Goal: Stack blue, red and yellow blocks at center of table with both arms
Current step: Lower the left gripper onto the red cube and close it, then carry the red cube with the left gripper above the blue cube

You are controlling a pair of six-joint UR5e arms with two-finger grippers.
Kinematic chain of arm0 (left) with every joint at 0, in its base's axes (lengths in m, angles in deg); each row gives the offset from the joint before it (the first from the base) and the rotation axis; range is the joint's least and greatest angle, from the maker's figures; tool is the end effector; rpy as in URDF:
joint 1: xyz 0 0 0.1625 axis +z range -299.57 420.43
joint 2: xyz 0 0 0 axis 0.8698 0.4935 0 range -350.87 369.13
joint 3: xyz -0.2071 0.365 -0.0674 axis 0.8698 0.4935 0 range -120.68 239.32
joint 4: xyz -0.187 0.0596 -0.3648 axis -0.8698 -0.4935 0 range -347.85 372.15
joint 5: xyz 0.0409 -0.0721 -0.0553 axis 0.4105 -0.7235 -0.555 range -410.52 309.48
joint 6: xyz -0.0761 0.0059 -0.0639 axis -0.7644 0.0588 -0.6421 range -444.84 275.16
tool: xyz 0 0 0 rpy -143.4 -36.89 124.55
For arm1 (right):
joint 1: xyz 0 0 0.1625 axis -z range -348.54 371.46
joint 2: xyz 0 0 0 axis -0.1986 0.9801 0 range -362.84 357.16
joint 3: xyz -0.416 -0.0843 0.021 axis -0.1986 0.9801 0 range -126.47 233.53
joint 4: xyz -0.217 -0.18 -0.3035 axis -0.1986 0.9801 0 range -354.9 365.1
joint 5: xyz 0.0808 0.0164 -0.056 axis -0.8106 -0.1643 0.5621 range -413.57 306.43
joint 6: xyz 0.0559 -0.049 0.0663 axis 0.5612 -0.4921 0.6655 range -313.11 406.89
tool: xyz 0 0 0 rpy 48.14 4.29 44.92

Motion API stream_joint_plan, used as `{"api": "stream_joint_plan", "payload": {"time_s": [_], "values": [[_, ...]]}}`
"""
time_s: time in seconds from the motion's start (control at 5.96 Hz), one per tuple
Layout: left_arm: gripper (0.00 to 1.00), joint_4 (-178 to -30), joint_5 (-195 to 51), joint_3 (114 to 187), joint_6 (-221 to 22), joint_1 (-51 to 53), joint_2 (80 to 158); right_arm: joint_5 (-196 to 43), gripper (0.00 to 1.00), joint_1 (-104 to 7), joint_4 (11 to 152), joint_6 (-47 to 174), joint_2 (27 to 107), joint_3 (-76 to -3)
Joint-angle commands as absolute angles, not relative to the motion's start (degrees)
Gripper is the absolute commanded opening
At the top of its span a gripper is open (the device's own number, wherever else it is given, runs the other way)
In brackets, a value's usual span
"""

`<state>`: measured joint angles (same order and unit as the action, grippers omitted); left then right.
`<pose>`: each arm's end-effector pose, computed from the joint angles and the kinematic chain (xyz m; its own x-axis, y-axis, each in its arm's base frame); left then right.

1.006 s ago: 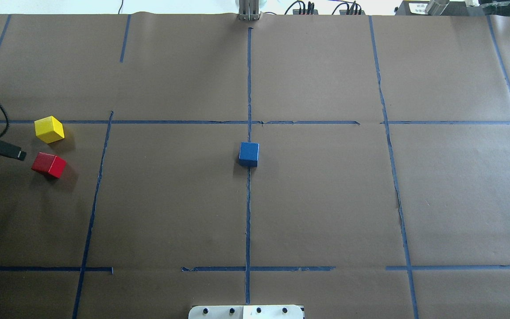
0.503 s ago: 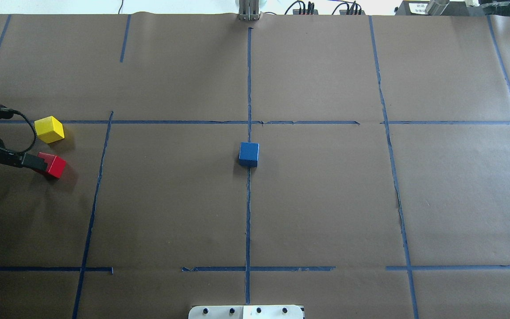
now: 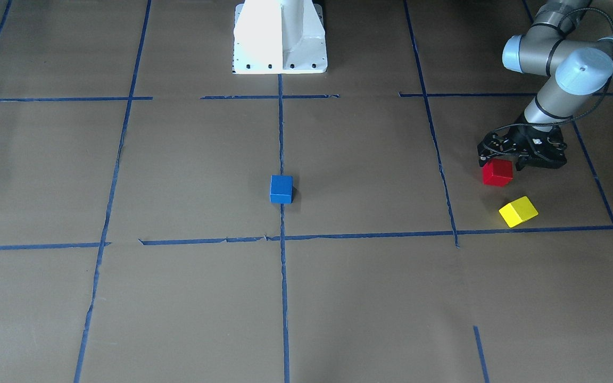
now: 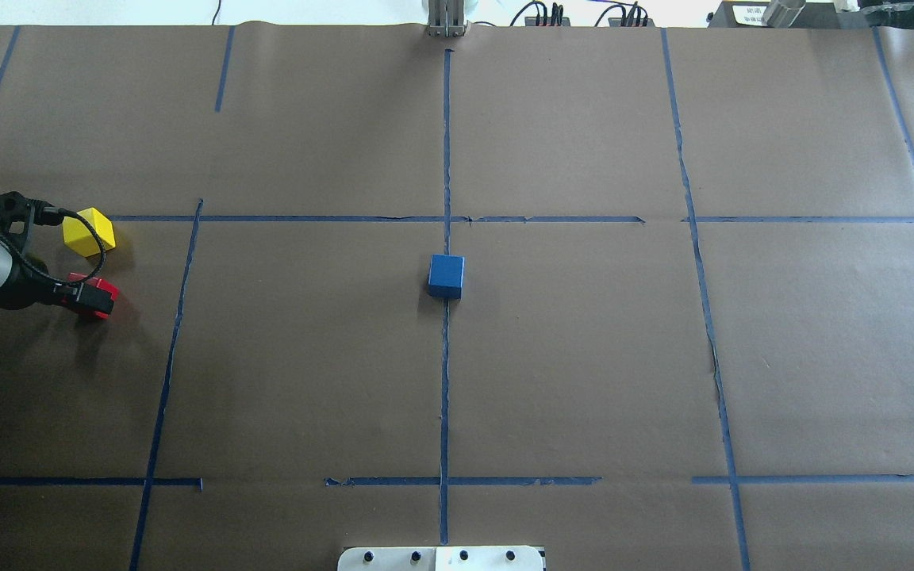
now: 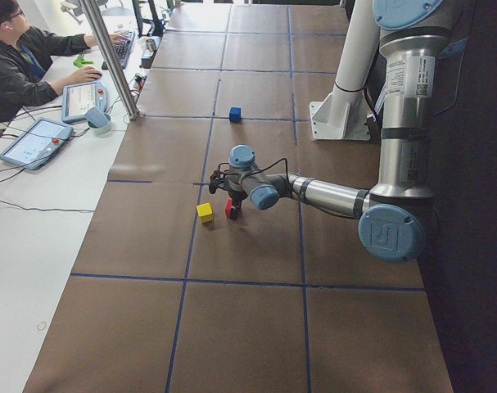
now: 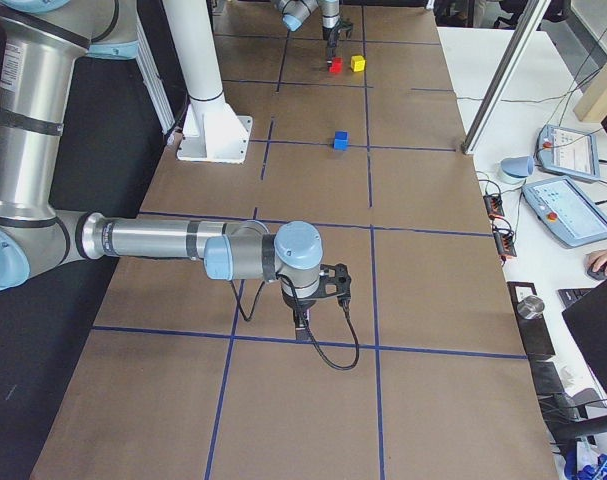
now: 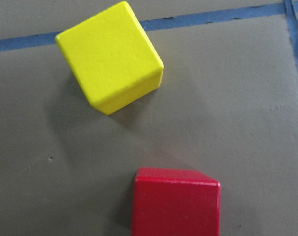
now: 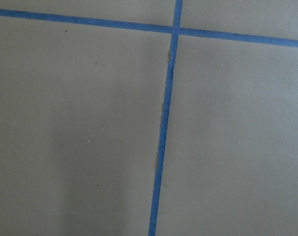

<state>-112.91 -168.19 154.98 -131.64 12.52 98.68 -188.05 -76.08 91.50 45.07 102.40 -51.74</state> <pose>0.2842 -0.4445 0.5547 0.6849 0.1462 -0.7138 -0.0176 0.9827 0.1844 0.0469 -0.3869 0.6369 0.7093 -0.1069 0.6968 0.0656 0.9942 0.0857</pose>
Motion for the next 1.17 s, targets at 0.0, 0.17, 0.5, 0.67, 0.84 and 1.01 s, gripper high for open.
{"api": "stream_joint_plan", "payload": {"time_s": [0.0, 0.17, 0.5, 0.67, 0.84, 1.01], "values": [[0.84, -112.9, -168.1, 154.2, -131.6, 12.6, 100.0, -188.0, 1.00, -76.1, 91.4, 45.0, 102.4, -51.7], [0.60, -112.8, -168.0, 153.9, -131.4, 12.7, 100.2, -188.0, 1.00, -76.1, 91.4, 45.0, 102.4, -51.7], [0.46, -112.9, -168.0, 153.5, -131.1, 12.6, 100.3, -188.0, 1.00, -76.1, 91.4, 45.0, 102.4, -51.7], [0.39, -112.9, -168.0, 154.0, -131.2, 12.6, 100.4, -188.0, 1.00, -76.1, 91.4, 45.0, 102.4, -51.7], [0.29, -112.7, -168.1, 155.4, -131.9, 12.6, 101.7, -188.0, 1.00, -76.1, 91.4, 45.0, 102.4, -51.7], [0.28, -112.3, -168.0, 156.3, -132.9, 12.6, 104.4, -188.0, 1.00, -76.1, 91.4, 45.0, 102.4, -51.7]]}}
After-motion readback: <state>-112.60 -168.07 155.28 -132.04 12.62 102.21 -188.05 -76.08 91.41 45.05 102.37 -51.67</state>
